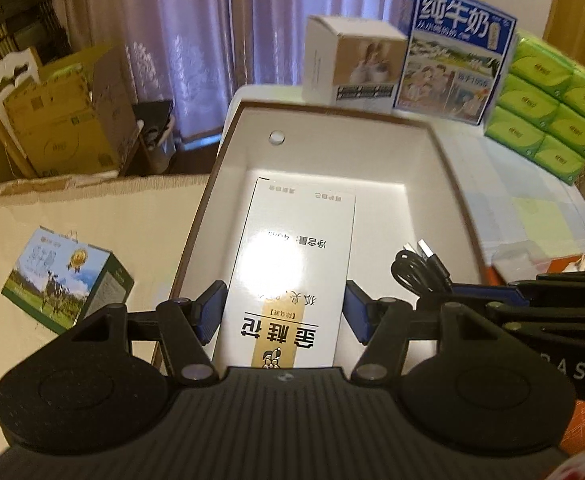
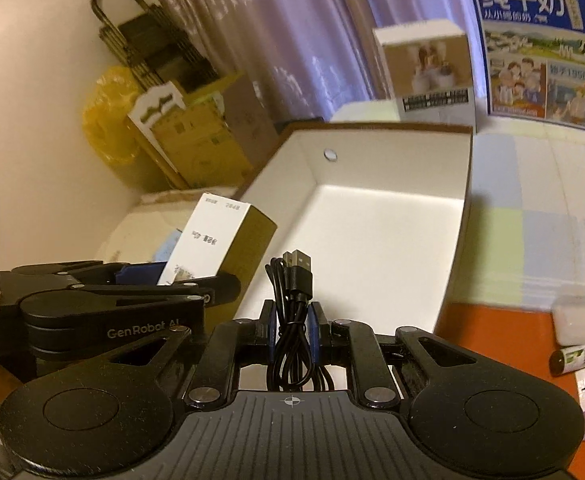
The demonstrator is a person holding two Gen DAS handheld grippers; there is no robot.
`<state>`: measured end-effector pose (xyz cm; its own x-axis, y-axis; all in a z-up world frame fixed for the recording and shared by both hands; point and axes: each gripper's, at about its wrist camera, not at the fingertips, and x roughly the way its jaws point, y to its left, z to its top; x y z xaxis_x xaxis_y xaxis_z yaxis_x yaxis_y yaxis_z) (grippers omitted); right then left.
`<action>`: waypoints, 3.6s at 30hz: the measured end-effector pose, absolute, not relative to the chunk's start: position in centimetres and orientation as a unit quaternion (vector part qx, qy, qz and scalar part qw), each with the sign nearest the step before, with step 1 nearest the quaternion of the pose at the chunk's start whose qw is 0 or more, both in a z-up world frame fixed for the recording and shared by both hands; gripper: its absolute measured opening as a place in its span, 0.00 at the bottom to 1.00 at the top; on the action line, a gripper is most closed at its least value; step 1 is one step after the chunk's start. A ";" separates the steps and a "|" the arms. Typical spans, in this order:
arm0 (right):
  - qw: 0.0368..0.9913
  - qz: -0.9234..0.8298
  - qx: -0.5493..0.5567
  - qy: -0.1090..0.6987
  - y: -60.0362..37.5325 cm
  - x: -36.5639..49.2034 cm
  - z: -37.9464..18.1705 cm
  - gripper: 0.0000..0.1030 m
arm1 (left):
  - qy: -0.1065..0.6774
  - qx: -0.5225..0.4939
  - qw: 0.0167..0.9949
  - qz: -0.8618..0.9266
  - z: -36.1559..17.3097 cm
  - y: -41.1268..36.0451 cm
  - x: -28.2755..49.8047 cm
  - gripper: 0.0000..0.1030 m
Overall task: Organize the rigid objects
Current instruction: 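Lower the white box into the storage box with the left tool while the right tool drops the cable in, then withdraw both tools from the storage box back over the table items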
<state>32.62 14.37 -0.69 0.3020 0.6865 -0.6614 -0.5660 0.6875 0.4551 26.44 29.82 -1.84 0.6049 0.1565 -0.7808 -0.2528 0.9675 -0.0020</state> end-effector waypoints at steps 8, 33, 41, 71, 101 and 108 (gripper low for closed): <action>0.802 0.360 0.040 0.474 16.2 33.1 -3.6 0.12 | 0.449 -0.066 0.886 0.096 -4.0 31.2 27.7 0.55; 0.816 0.325 0.032 0.477 16.7 33.7 -4.0 0.13 | 0.465 -0.067 0.880 0.064 -5.1 32.1 28.9 0.61; 0.814 0.336 0.025 0.473 16.5 33.0 -3.7 0.43 | 0.456 -0.068 0.885 0.068 -4.3 32.1 27.9 0.62; 0.826 0.369 0.043 0.424 7.7 27.3 0.5 0.47 | 0.408 -0.065 0.910 0.029 -0.3 24.9 21.1 0.61; 0.844 0.296 0.068 0.442 -9.7 24.6 0.6 0.47 | 0.384 -0.020 0.916 -0.114 -0.8 8.7 20.7 0.61; 0.850 0.266 0.081 0.447 -13.5 24.6 0.2 0.47 | 0.385 -0.003 0.911 -0.150 -1.6 5.2 22.2 0.61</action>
